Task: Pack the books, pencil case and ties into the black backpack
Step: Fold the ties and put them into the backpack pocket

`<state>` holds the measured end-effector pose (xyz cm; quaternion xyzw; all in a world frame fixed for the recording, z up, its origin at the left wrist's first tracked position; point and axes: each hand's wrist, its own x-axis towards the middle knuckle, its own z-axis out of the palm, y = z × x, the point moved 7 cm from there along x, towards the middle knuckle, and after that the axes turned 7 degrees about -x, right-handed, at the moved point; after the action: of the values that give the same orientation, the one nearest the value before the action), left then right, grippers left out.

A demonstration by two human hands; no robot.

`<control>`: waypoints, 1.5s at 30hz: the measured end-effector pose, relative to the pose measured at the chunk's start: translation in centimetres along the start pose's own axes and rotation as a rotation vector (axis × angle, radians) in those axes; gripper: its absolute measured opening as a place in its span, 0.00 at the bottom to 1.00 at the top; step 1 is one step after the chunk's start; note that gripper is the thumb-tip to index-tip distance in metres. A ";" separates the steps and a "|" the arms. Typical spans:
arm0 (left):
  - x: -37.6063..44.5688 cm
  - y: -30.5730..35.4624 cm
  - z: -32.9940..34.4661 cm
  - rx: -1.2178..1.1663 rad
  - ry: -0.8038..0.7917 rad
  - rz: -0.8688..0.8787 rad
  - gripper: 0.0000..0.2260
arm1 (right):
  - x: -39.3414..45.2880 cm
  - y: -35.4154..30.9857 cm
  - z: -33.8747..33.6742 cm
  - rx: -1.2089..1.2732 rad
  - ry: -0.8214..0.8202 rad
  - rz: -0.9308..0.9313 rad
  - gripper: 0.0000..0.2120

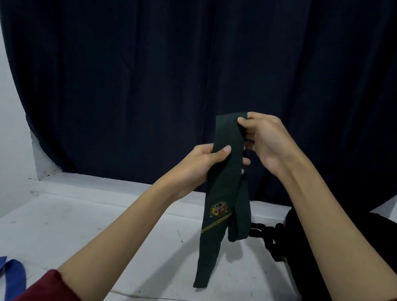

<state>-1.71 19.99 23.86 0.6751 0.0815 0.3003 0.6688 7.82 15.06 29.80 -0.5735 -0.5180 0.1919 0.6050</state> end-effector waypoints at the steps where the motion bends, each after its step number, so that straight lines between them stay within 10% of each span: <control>1: 0.0 0.1 0.0 0.016 0.009 0.003 0.13 | 0.0 0.1 -0.2 -0.023 0.006 0.002 0.08; 8: -0.1 0.7 0.4 0.020 -0.016 -0.030 0.11 | -0.1 1.5 -1.6 -0.243 0.047 0.070 0.11; 18: 0.9 1.0 -0.8 0.037 0.113 -0.018 0.10 | -1.8 5.4 0.3 0.125 -0.168 0.221 0.21; 32: 0.8 1.5 -2.1 0.307 0.069 0.014 0.17 | -1.5 5.5 0.3 0.165 -0.015 0.154 0.03; 36: 0.7 0.6 -4.1 0.252 0.209 0.100 0.04 | -0.9 4.3 -0.3 0.123 -0.024 0.102 0.09; 41: 1.7 -3.4 -1.5 -0.034 0.038 -0.026 0.25 | -0.8 2.9 -0.3 0.156 -0.077 0.073 0.07; 45: 2.2 -4.8 1.9 -0.051 -0.066 -0.078 0.13 | -1.0 2.6 -1.2 0.163 -0.077 0.085 0.09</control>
<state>2.38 19.96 20.07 0.6637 0.0780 0.2536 0.6994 9.37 14.38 27.31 -0.5361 -0.4987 0.2809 0.6205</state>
